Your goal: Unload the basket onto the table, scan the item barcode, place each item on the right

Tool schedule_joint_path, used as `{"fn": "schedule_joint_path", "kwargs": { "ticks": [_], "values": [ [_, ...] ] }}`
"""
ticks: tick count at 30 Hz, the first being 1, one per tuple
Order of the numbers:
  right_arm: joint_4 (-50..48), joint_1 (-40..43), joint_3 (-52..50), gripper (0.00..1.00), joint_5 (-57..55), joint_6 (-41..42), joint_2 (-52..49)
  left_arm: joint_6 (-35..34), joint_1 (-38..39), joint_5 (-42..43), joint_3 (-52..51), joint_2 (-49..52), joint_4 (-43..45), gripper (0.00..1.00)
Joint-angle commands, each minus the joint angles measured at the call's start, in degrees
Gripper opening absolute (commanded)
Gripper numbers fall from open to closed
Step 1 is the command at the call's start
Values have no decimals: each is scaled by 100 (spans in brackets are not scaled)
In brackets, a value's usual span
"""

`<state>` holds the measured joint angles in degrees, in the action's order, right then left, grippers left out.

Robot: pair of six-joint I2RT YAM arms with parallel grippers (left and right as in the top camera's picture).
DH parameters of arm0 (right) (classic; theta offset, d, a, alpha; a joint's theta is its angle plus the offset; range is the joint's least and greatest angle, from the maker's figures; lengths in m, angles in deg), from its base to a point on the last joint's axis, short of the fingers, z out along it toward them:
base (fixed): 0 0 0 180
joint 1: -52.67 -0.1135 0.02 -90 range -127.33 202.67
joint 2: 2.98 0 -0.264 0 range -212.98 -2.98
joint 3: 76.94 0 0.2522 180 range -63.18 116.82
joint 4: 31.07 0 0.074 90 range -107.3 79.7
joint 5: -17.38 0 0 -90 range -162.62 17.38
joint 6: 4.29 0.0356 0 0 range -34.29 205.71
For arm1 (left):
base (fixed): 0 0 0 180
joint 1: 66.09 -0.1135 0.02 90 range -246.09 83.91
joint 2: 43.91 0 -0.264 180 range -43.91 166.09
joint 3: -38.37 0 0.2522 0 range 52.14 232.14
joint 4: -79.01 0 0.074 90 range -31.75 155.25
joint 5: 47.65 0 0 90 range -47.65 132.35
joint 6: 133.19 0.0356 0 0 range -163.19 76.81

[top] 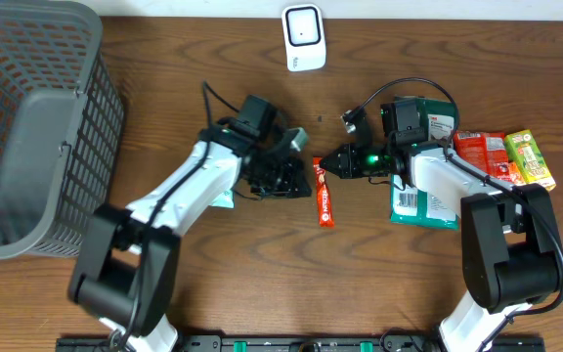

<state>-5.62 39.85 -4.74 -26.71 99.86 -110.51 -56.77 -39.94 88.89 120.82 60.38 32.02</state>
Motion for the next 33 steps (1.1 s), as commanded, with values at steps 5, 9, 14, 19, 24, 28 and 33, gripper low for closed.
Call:
{"fn": "schedule_joint_path", "kwargs": {
  "ticks": [5,9,14,19,24,28,33],
  "values": [
    [13,-20,-11,1,114,-116,-50,129,177,1045,-28,688,476,7],
    [20,-26,-11,1,114,-116,-50,127,245,1047,-28,1012,599,7],
    [52,-81,-11,1,114,-114,-52,129,249,1045,-33,1333,704,7],
    [98,-85,-11,1,114,-111,-96,127,249,1038,-35,1480,848,7],
    [94,-105,-11,1,186,-116,-299,72,249,730,-35,1519,920,7],
    [85,-122,-11,1,260,-122,-365,-72,249,308,-33,1519,942,7],
    [85,-120,-11,1,236,-166,-415,-155,249,81,-35,1519,986,7]
  ]
}}
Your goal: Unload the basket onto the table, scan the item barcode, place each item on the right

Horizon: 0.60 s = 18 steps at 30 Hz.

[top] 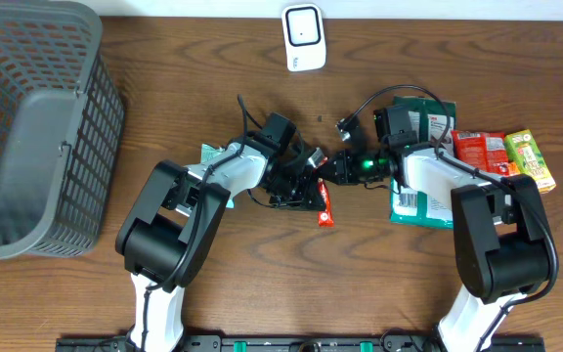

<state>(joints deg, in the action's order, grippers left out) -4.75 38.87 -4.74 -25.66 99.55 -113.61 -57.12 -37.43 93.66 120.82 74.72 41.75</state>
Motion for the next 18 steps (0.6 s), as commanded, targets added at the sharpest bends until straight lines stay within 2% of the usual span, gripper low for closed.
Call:
{"fn": "schedule_joint_path", "kwargs": {
  "ticks": [1,10,18],
  "values": [
    [0,-22,-11,1,118,-177,-111,-146,-2,-452,-35,85,13,7],
    [13,-22,-11,1,55,-192,-116,-251,-2,-472,-35,85,177,7],
    [55,-22,-11,1,-319,-192,-122,-601,46,-1390,-166,87,208,7]
  ]
}}
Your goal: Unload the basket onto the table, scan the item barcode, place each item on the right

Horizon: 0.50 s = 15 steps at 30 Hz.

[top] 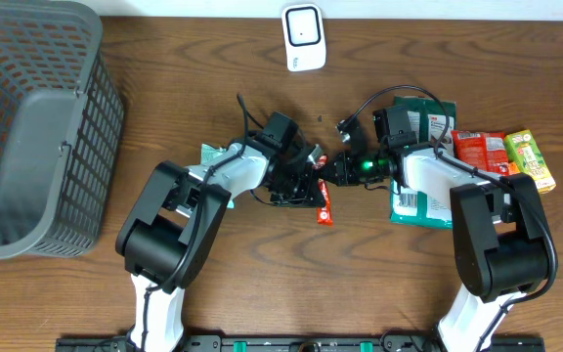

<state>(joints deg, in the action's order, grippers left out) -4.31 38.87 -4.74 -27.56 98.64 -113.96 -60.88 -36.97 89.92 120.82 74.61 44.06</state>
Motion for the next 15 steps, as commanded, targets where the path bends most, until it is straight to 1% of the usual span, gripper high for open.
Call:
{"fn": "schedule_joint_path", "kwargs": {
  "ticks": [1,5,11,15],
  "values": [
    [9,-22,-11,1,-157,-101,-103,-337,0,-1113,-197,98,-11,7],
    [-26,-22,-11,1,-339,-101,-254,-660,0,-1386,-313,98,-9,7],
    [-328,-13,-11,1,-365,-98,-614,-772,0,-1423,-501,98,76,7],
    [-365,46,-4,1,-363,-96,-584,-772,0,-1423,-509,98,70,7]
  ]
}}
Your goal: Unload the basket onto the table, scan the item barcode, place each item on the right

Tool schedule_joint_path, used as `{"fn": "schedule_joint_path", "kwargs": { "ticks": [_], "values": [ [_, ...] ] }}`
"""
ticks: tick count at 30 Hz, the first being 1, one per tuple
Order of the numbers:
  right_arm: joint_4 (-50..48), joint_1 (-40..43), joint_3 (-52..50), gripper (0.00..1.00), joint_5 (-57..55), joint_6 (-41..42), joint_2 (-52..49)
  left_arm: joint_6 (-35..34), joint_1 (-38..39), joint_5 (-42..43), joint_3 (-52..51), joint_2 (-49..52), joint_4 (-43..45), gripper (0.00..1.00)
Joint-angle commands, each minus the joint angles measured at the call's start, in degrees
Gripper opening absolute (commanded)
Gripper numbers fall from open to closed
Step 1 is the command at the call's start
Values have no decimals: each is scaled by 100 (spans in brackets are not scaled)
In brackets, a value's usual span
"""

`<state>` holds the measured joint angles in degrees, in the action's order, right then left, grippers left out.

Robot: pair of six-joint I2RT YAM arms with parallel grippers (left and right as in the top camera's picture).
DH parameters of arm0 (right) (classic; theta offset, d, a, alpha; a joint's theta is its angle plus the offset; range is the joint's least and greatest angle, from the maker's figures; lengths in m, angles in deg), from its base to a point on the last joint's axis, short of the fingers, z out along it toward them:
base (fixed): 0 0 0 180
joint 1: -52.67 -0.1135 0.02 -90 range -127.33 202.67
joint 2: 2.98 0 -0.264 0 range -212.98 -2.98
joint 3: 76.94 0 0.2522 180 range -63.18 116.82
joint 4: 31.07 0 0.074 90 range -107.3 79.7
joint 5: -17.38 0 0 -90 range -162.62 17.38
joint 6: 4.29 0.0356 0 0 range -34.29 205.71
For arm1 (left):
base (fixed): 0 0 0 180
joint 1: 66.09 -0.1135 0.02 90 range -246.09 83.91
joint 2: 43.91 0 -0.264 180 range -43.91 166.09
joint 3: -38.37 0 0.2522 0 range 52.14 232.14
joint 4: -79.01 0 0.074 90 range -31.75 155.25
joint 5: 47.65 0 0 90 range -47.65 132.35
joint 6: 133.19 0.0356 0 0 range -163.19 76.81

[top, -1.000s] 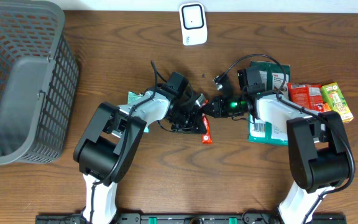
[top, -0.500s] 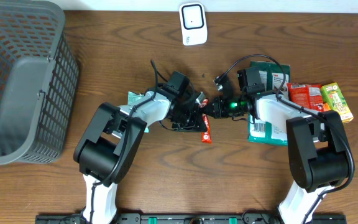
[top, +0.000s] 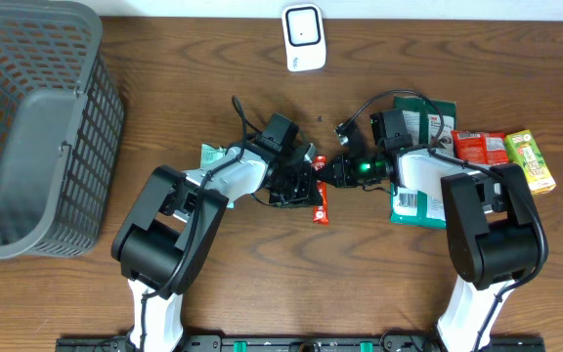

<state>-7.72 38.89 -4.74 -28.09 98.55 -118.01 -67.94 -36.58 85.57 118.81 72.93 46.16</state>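
Note:
A red snack bar (top: 322, 207) lies near the table's middle, its lower half showing. Its upper half is covered by my left gripper (top: 307, 184), whose fingers sit over it from the left; the overhead view does not show whether they are closed on it. My right gripper (top: 328, 168) comes in from the right and is shut on the bar's top end, where a bit of red shows. The white barcode scanner (top: 303, 37) stands at the table's back edge, well behind both grippers.
A large grey mesh basket (top: 27, 127) fills the left side. A teal packet (top: 211, 154) lies under the left arm. On the right are a dark green pouch (top: 420, 200), a red packet (top: 477, 147) and a green juice box (top: 532, 158).
The bar's lower end has shifted slightly to the left. Both grippers remain at its upper half, the left one a little further over it.
At first my left gripper stood open a little left of the bar while the right one held the bar's top end. Then the left gripper was at the bar itself. It has stayed there, and the bar has edged slightly left.

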Motion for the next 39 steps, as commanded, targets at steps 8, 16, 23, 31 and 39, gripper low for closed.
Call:
{"fn": "schedule_joint_path", "kwargs": {
  "ticks": [8,16,23,31,39],
  "values": [
    [-529,109,9,1,-481,203,17,-66,-39,-990,-308,264,-136,7],
    [-461,-70,2,1,-1576,232,15,-70,-39,-1250,-308,264,-214,7],
    [-516,-201,7,1,-1897,280,15,-129,4,-1244,-308,181,-367,7],
    [-557,-175,227,1,-1895,225,133,-127,2,-1292,-306,-874,-442,15],
    [13,-201,527,1,-1838,168,940,-127,2,-1963,-306,-2070,-809,21]
  ]
}}
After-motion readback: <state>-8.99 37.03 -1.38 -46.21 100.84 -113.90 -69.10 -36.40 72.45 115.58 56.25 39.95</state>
